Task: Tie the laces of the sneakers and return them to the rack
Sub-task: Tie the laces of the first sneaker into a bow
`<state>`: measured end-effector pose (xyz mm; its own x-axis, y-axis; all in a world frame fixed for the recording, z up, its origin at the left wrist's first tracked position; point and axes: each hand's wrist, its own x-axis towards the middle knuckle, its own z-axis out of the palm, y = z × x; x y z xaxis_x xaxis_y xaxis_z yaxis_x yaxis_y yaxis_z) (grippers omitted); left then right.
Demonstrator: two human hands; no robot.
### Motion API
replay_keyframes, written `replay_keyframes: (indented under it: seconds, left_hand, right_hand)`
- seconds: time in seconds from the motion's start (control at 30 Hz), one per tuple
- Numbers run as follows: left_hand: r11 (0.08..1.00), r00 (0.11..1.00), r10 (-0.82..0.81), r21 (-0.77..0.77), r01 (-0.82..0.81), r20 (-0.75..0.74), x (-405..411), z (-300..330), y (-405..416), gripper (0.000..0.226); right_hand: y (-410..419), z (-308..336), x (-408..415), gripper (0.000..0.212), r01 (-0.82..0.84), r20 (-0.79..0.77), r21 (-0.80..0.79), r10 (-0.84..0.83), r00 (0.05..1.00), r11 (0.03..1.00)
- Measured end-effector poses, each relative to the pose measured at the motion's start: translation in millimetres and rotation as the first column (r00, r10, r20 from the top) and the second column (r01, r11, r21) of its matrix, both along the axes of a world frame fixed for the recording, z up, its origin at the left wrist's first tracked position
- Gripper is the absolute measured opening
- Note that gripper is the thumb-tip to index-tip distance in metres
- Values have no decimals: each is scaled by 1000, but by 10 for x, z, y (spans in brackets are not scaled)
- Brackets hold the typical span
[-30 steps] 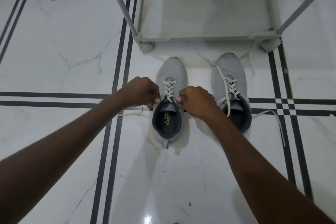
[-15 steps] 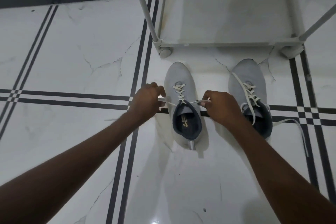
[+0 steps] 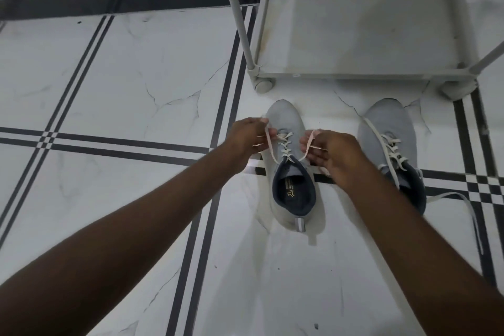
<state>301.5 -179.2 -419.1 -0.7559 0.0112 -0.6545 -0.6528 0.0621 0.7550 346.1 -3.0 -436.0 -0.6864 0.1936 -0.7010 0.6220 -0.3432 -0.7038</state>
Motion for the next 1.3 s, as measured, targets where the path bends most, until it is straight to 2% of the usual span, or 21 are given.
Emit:
replay_keyframes:
  seconds: [0.07,0.2,0.27,0.37,0.47,0.57,0.63,0.67,0.7,0.73,0.77,0.8,0.83,0.9,0.93,0.97,1.0,1.07,1.13,1.23,1.3]
  left_hand:
    - [997,998,-43,61,46,-46,-51,114,33,25]
    - [928,922,-356,-171,330,-151,-118,208,96,20]
    - [867,864,-488,-184,463,-128,-100,232,157,20]
    - [810,805,-586,-66,582,-96,-62,293,255,24]
    - [784,778,-620,-103,612,-101,-106,347,262,20]
    - [817,808,-576,-128,562,-123,-177,362,178,37]
    - [831,815,-556,-127,542,-161,-238,384,105,40]
    - [817,793,-576,-156,554,-198,-269,392,69,35]
    - [768,727,-638,-276,578,-253,-305,393,35,28]
    - [667,606,-735,-491,561,-305,-342,379,2,19]
    - [536,457,-828,-698,475,-325,-359,360,-10,11]
    - [431,335,-887,-832,350,-318,-349,332,-3,7]
    - [379,282,-908,-894,238,-310,-317,303,16,10]
    - [351,261,-911,-933,82,-320,-242,225,67,16]
    - [349,242,-910,-937,14,-335,-209,180,95,16]
    - [357,240,-905,-934,-25,-352,-185,131,120,17]
    - [406,284,-873,-914,-23,-395,-164,101,140,17]
    - [610,463,-715,-791,46,-524,-122,75,173,19]
    - [778,651,-529,-618,114,-545,-92,50,158,17]
    - [962,927,-189,-252,108,-325,-67,64,43,16]
    - [994,997,-43,-99,36,-66,-44,87,-66,17]
  right_hand:
    - [19,133,-109,17,-2,-86,2,2,996,1000]
    - [38,400,-303,21,-105,-328,181,160,931,978]
    - [46,480,-413,21,-170,-386,246,258,886,954]
    - [57,511,-538,20,-267,-367,329,383,847,906]
    - [61,439,-540,23,-344,-287,342,446,848,874]
    - [66,327,-475,29,-384,-202,393,485,851,836]
    - [82,235,-449,26,-466,-112,463,572,813,754]
    - [95,191,-438,21,-530,-46,518,640,767,672]
    - [103,158,-427,15,-587,32,593,712,701,551]
    - [99,130,-417,10,-609,97,668,761,641,428]
    - [85,101,-409,9,-591,115,721,779,617,362]
    - [63,82,-400,11,-552,83,748,773,629,368]
    - [40,66,-396,13,-527,15,721,750,661,449]
    - [-11,43,-411,17,-516,-152,444,629,763,733]
    - [-35,32,-428,19,-511,-191,260,562,805,820]
    - [-49,41,-439,20,-516,-204,124,530,823,848]
    - [-58,48,-452,20,-531,-208,38,526,824,847]
    - [-48,75,-460,20,-521,-202,-52,502,841,852]
    - [21,67,-496,17,-417,-177,-31,406,897,908]
    - [164,78,-531,16,-255,-137,89,266,954,963]
    - [276,91,-535,18,-220,-129,225,253,959,949]
